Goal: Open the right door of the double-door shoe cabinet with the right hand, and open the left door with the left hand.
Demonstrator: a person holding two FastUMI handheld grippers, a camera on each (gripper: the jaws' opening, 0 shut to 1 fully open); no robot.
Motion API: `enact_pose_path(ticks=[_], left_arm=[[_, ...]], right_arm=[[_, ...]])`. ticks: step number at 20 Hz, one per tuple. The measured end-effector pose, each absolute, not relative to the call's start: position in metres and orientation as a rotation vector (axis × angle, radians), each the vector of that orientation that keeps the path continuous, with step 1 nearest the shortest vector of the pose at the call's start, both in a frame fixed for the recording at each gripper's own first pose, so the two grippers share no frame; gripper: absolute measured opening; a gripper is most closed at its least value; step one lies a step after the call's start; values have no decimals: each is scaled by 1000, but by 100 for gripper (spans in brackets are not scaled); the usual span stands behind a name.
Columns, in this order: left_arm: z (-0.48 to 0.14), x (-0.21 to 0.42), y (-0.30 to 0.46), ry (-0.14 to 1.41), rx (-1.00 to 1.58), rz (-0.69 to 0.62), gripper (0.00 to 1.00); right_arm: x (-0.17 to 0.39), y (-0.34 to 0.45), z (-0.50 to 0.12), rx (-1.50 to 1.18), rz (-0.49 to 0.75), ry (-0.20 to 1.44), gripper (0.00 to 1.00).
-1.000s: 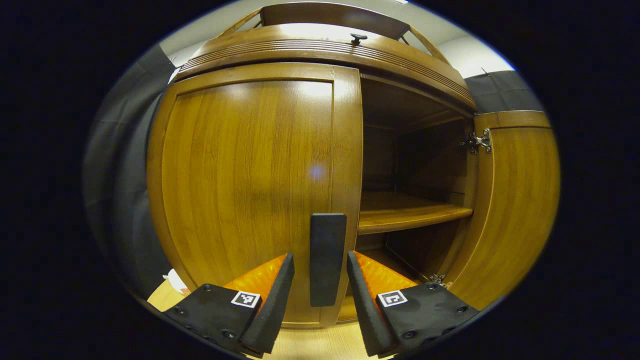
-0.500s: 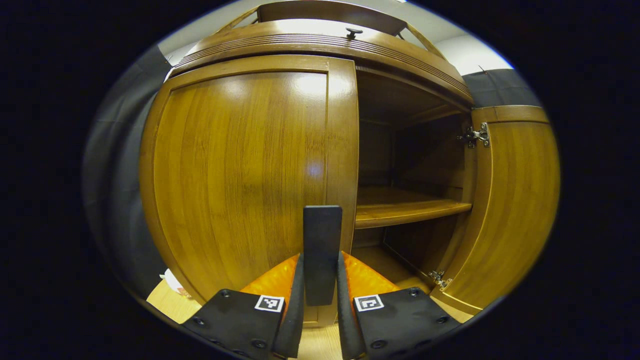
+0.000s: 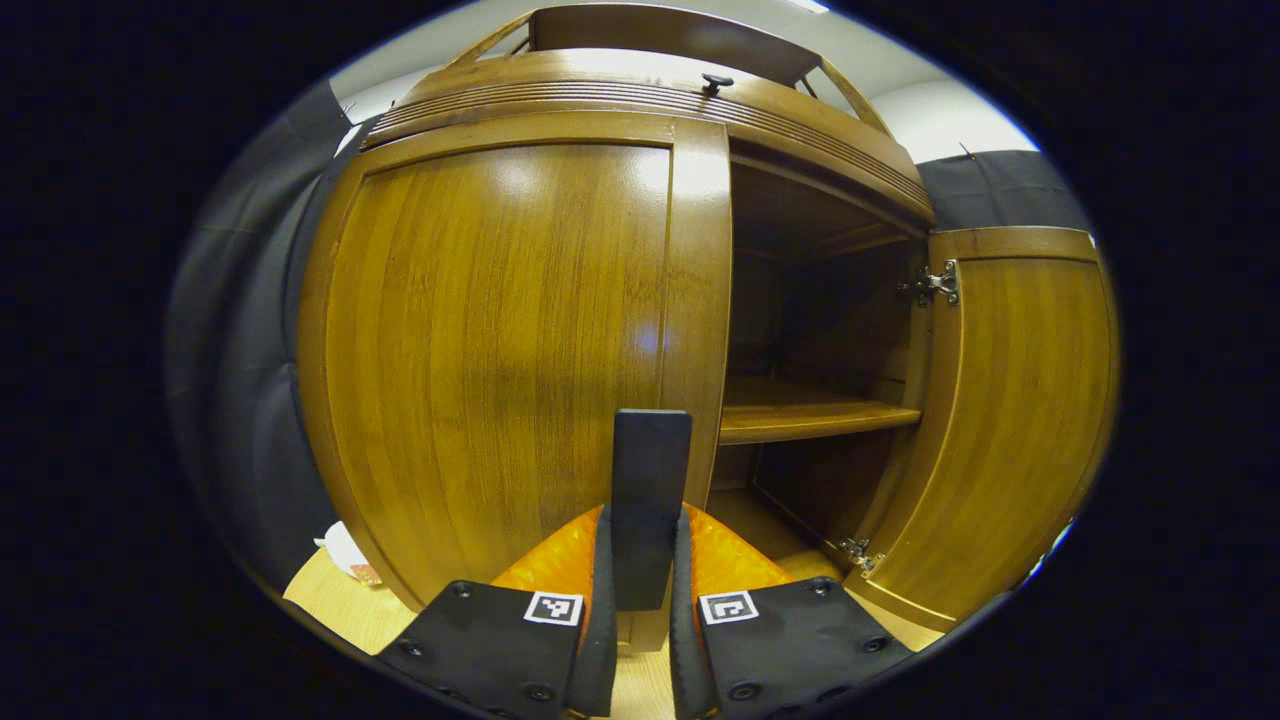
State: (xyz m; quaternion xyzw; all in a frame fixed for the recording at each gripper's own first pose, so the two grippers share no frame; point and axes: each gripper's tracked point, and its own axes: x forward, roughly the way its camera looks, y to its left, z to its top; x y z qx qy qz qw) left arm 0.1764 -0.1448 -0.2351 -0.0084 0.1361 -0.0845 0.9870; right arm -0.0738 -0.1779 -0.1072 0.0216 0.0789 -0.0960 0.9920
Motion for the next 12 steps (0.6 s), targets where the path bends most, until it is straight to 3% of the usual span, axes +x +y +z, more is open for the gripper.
enact_pose_path(ticks=[7, 8, 12], left_arm=[[-223, 128, -128, 283, -15, -237, 29], [-221, 121, -125, 284, -9, -242, 29], [-214, 93, -111, 289, -5, -256, 29]], right_arm=[[-74, -155, -93, 13, -171, 138, 99], [-74, -152, -89, 8, -166, 131, 92], [-72, -136, -74, -5, -145, 104, 92]])
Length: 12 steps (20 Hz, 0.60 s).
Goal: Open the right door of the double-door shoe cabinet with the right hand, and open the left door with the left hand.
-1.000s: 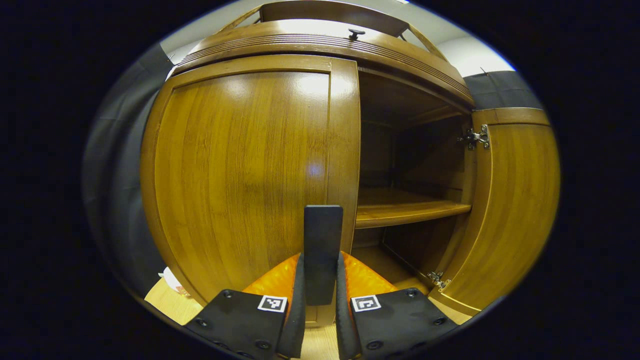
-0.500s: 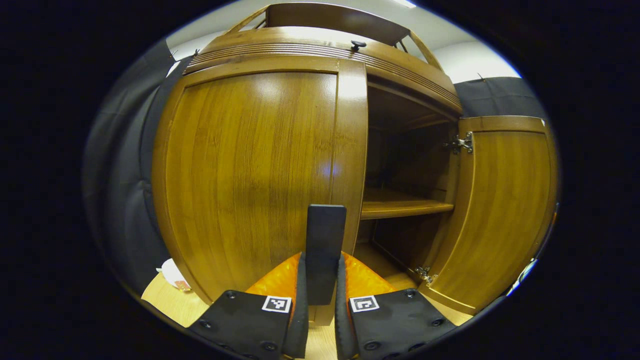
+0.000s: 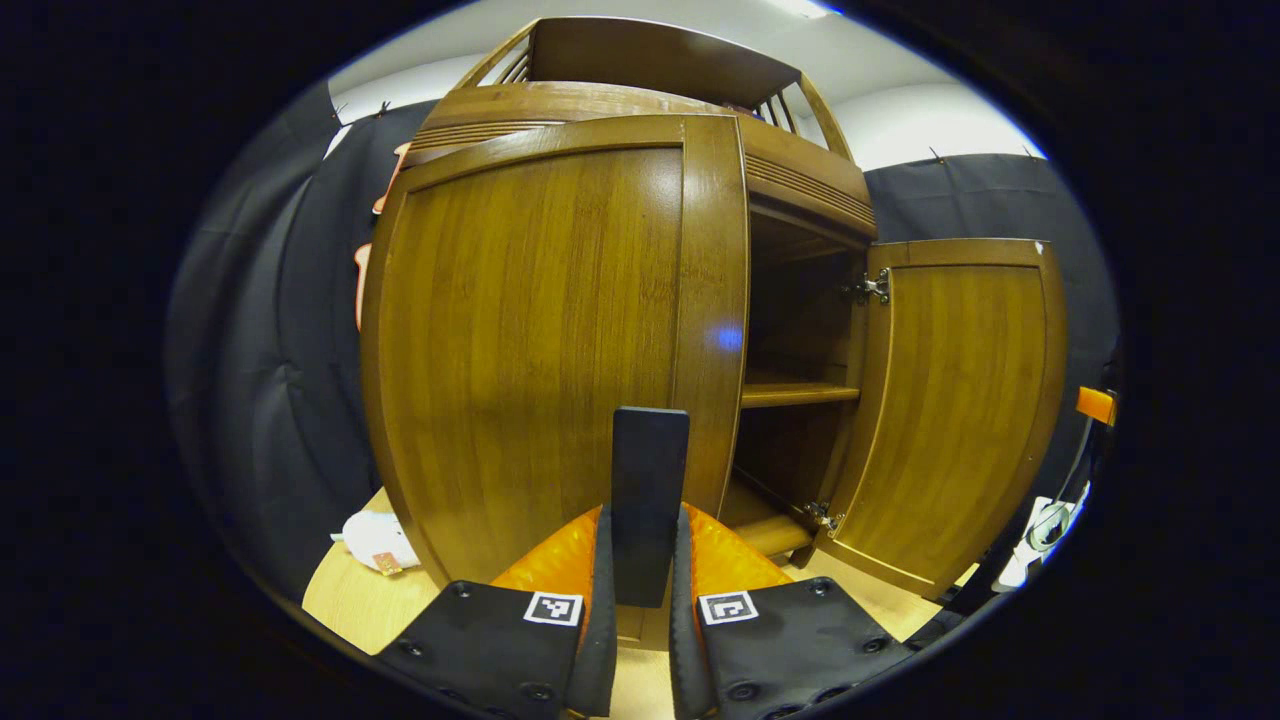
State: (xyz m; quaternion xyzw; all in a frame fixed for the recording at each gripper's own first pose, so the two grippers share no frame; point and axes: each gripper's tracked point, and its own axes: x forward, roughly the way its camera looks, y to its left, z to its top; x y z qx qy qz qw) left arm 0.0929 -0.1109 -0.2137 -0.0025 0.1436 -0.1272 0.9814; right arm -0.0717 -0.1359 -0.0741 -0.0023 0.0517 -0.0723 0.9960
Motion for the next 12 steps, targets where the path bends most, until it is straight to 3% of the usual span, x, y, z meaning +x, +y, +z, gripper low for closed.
enact_pose_path(ticks=[10, 11, 12], left_arm=[[-199, 42, -64, 282, 22, -245, 29], [-199, 38, -59, 282, 29, -237, 29], [-196, 33, -55, 282, 36, -232, 29]], right_arm=[[-60, -85, -75, -11, -55, 99, 92], [-59, -80, -75, -14, -47, 98, 99], [-59, -76, -73, -17, -40, 96, 99]])
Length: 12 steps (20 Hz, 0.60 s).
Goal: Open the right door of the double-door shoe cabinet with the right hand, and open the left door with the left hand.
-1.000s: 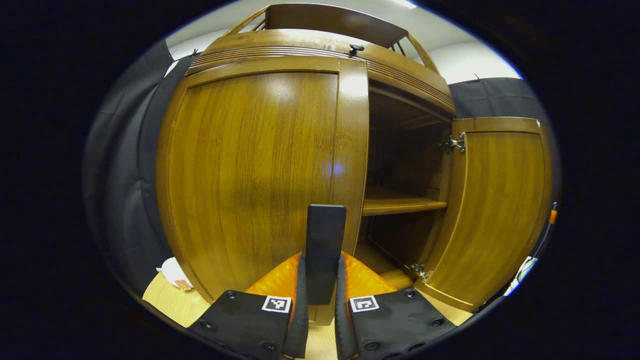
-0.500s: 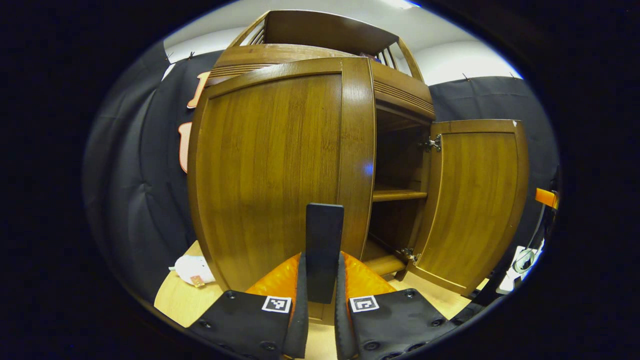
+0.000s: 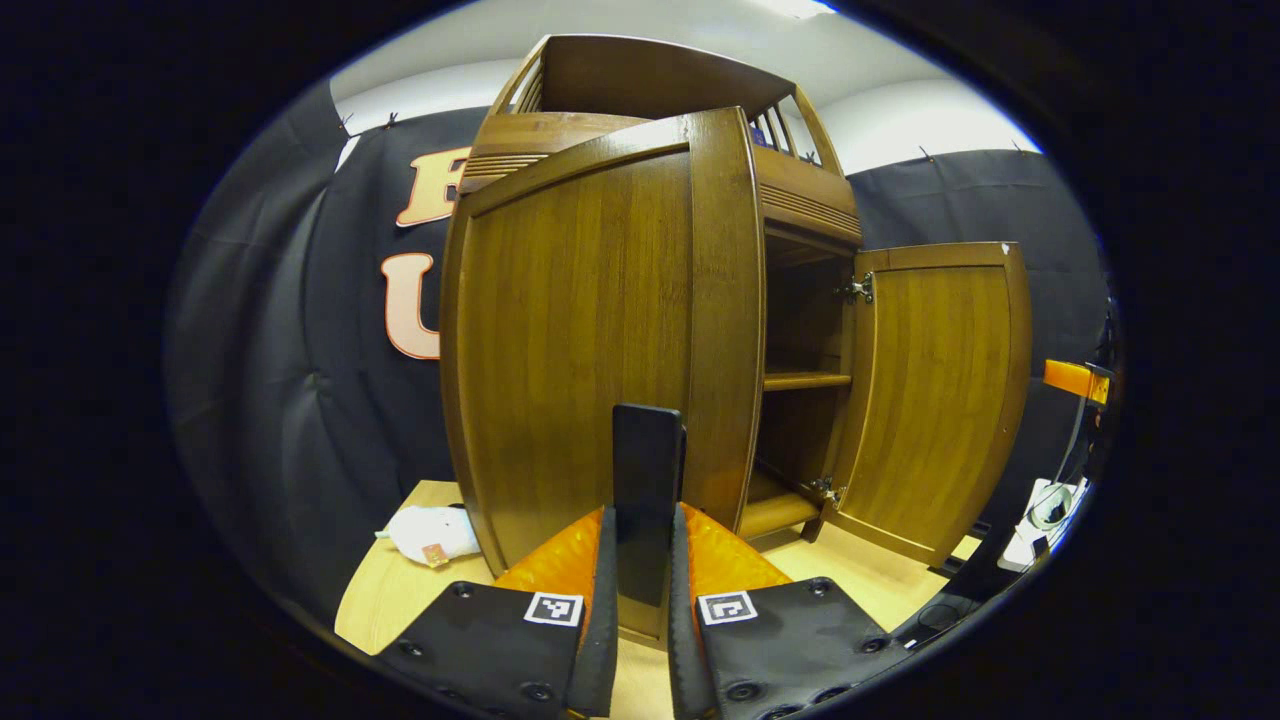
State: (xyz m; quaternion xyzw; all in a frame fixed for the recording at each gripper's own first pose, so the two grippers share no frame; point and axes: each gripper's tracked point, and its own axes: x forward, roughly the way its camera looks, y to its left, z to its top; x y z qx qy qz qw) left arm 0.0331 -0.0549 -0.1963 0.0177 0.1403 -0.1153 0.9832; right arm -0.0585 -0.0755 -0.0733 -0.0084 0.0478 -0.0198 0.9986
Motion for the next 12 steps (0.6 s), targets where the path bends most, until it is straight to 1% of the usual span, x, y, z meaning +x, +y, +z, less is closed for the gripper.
enact_pose_path(ticks=[2, 3, 4, 6, 7, 8, 12], left_arm=[[-195, 25, -42, 281, 61, -218, 22], [-194, 21, -38, 276, 63, -212, 19], [-192, 17, -32, 277, 59, -206, 21], [-190, 10, -21, 279, 37, -198, 19], [-188, 8, -16, 276, 32, -198, 14], [-188, 5, -11, 279, 31, -193, 15], [-184, -2, 10, 278, 42, -166, 16]], right_arm=[[-58, -68, -69, -18, -28, 87, 99], [-58, -65, -67, -16, -22, 82, 92], [-57, -60, -65, -14, -15, 77, 99], [-56, -52, -64, -16, -3, 74, 99], [-55, -47, -65, -17, 3, 75, 99], [-55, -43, -65, -18, 9, 76, 92], [-52, -30, -68, -14, 27, 82, 92]])
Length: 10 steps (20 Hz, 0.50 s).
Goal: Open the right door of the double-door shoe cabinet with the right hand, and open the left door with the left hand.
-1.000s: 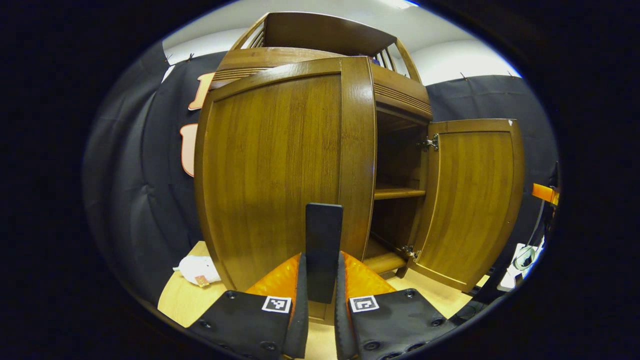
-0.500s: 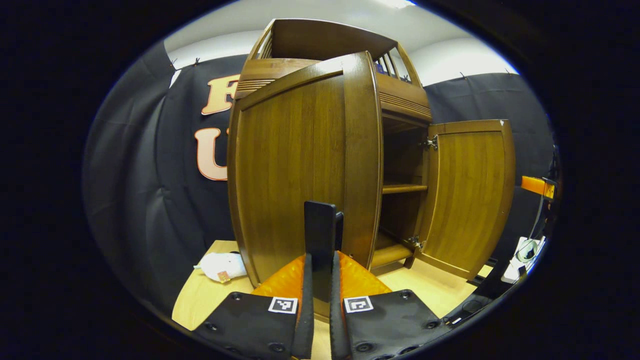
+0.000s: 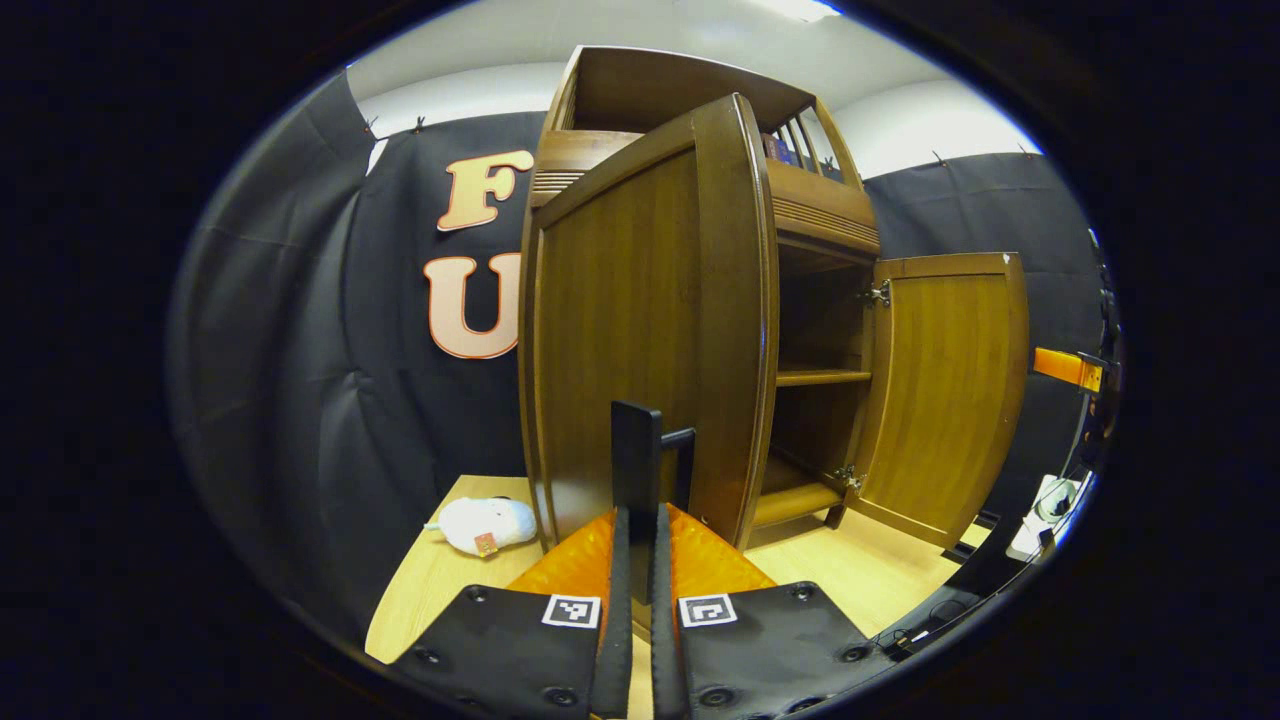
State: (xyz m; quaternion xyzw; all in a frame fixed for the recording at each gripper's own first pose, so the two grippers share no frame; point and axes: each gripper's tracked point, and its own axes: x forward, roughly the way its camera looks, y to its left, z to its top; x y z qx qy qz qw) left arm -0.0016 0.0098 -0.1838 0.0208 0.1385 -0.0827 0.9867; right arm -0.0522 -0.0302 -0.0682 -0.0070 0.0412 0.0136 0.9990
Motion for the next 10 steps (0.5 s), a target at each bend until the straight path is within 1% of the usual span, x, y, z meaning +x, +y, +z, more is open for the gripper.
enact_pose_path(ticks=[4, 5, 6, 10], left_arm=[[-181, -8, 32, 273, 49, -135, 14], [-181, -9, 37, 274, 51, -134, 12], [-180, -11, 39, 270, 50, -137, 11], [-179, -12, 48, 264, 64, -157, 11]], right_arm=[[-49, -21, -67, -19, 38, 83, 92], [-48, -19, -67, -20, 41, 83, 92], [-48, -16, -67, -20, 45, 82, 92], [-45, -7, -69, -20, 52, 85, 92]])
